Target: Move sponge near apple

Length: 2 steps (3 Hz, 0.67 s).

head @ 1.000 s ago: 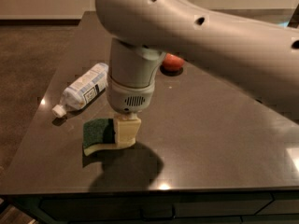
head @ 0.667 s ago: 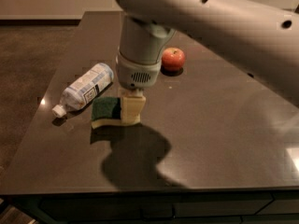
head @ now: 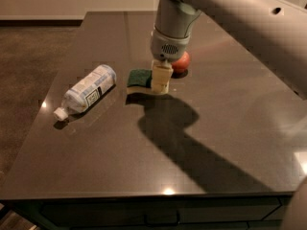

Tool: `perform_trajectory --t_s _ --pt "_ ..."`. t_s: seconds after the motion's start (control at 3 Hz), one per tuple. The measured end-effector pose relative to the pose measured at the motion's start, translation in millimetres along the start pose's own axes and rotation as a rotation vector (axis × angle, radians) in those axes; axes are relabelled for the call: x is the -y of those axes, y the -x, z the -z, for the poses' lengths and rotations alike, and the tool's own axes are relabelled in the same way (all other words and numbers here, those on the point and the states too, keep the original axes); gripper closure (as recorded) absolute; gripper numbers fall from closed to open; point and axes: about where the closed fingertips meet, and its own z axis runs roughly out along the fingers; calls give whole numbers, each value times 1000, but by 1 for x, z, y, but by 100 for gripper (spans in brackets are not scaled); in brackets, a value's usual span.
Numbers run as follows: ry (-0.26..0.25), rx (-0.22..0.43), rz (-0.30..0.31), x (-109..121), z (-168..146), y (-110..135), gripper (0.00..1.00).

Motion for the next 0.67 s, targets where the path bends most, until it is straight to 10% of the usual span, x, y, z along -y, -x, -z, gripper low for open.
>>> perform_trajectory --t_s 0.67 --pt "-2 -6 -51 33 15 -49 100"
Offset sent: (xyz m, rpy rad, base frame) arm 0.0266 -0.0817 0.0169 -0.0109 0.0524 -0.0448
